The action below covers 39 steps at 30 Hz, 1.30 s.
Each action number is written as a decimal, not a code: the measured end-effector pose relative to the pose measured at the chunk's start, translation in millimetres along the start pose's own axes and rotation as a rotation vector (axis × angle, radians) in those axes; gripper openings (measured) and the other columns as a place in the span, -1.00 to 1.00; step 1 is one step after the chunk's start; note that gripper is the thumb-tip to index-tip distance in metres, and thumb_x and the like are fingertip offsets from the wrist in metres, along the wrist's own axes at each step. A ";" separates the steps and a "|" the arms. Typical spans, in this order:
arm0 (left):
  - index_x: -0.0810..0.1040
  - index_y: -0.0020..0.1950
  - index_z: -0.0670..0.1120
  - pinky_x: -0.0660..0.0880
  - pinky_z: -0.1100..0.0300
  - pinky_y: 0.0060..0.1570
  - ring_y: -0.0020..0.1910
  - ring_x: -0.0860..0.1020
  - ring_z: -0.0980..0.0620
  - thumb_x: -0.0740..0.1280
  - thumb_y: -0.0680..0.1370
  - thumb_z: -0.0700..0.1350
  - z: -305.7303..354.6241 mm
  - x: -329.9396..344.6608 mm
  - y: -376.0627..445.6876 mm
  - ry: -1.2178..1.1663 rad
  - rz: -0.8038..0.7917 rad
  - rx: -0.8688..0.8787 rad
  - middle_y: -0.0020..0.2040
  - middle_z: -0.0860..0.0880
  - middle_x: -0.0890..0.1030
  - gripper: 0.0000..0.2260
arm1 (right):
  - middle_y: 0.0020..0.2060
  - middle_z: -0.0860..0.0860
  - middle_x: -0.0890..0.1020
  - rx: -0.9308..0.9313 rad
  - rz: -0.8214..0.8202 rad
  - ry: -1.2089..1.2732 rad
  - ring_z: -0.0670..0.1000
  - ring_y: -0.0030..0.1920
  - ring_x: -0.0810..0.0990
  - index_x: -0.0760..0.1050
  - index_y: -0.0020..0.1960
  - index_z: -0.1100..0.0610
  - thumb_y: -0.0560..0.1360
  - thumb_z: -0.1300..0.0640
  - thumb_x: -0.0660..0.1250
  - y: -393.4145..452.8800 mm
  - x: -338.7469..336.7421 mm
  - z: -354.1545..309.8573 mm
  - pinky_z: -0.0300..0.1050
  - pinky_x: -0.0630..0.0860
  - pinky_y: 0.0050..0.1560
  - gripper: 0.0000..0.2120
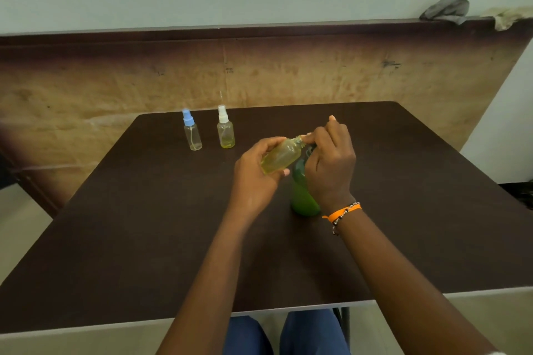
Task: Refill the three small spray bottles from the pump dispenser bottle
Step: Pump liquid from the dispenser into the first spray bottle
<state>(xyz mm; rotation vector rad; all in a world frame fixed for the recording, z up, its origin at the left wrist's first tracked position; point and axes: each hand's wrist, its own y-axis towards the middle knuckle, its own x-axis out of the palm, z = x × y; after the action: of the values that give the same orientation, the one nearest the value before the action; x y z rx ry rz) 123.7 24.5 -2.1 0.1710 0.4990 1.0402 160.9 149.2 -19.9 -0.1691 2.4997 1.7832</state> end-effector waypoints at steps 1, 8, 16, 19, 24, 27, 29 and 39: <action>0.55 0.19 -0.05 0.48 0.32 0.08 0.06 0.55 0.17 0.45 0.33 -0.38 -1.1 0.3 -0.2 -0.002 0.007 -0.004 0.07 0.06 0.62 -0.52 | -0.39 0.17 0.45 -0.008 0.009 -0.014 0.02 -0.31 0.30 0.49 -0.33 0.30 0.43 0.45 0.10 -1.9 1.8 0.9 -0.11 0.39 0.29 -0.74; 0.56 0.18 -0.02 0.47 0.40 0.02 0.02 0.53 0.25 0.46 0.34 -0.36 1.3 -2.9 -1.2 0.007 0.006 -0.016 0.04 0.12 0.61 -0.53 | -0.38 0.17 0.45 -0.005 -0.018 0.027 0.00 -0.30 0.32 0.52 -0.30 0.31 0.43 0.43 0.07 -1.7 -1.4 -1.7 -0.01 0.39 0.32 -0.72; 0.55 0.18 -0.03 0.52 0.22 0.10 0.04 0.56 0.17 0.45 0.34 -0.37 -0.5 0.1 -1.4 -0.006 0.001 -0.018 0.05 0.08 0.62 -0.53 | -0.39 0.17 0.43 0.035 -0.010 0.021 0.02 -0.29 0.30 0.49 -0.32 0.31 0.43 0.40 0.05 -2.3 -2.1 -5.1 -0.06 0.36 0.33 -0.72; 0.56 0.18 -0.04 0.53 0.17 0.11 0.03 0.56 0.21 0.46 0.33 -0.37 -3.9 1.0 -3.6 -0.020 -0.003 -0.030 0.05 0.08 0.62 -0.53 | -0.38 0.18 0.45 0.039 0.016 0.016 0.02 -0.29 0.29 0.49 -0.33 0.31 0.44 0.41 0.07 -8.4 1.8 -2.6 -0.09 0.39 0.31 -0.72; 0.54 0.21 -0.05 0.52 0.14 0.14 0.07 0.56 0.18 0.45 0.34 -0.37 -1.7 0.4 -3.3 -0.045 -0.010 -0.027 0.08 0.07 0.62 -0.52 | -0.40 0.14 0.44 0.087 -0.021 0.028 0.02 -0.32 0.35 0.47 -0.34 0.29 0.39 0.38 0.03 3.4 -2.2 -9.1 0.00 0.36 0.34 -0.72; 0.54 0.21 -0.05 0.52 0.10 0.15 0.09 0.56 0.16 0.45 0.34 -0.37 -0.4 0.4 -1.7 -0.046 -0.004 -0.017 0.09 0.06 0.62 -0.51 | -0.40 0.11 0.44 0.111 -0.055 0.019 0.06 -0.33 0.40 0.48 -0.33 0.27 0.38 0.33 0.00 10.7 -5.1 -11.4 0.07 0.32 0.37 -0.71; 0.54 0.20 -0.04 0.52 0.08 0.15 0.08 0.56 0.16 0.45 0.33 -0.38 -1.1 1.5 -1.9 -0.057 -0.004 -0.021 0.08 0.06 0.62 -0.51 | -0.40 0.13 0.43 0.086 -0.033 0.006 0.04 -0.33 0.38 0.48 -0.33 0.28 0.39 0.36 0.02 5.3 -5.7 -10.5 0.09 0.35 0.35 -0.72; 0.55 0.20 -0.06 0.52 0.07 0.15 0.08 0.57 0.12 0.45 0.33 -0.38 -1.9 2.6 -3.8 -0.050 0.001 -0.035 0.09 0.03 0.63 -0.52 | -0.40 0.16 0.42 0.025 0.011 -0.025 0.02 -0.31 0.31 0.48 -0.33 0.29 0.40 0.42 0.07 -1.2 -2.3 -6.0 0.07 0.41 0.29 -0.75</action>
<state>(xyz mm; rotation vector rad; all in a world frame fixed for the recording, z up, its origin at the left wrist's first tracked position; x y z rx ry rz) 126.8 24.6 -5.9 0.1657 0.4351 1.0431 163.4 143.3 -18.8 -0.1311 2.5094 1.7460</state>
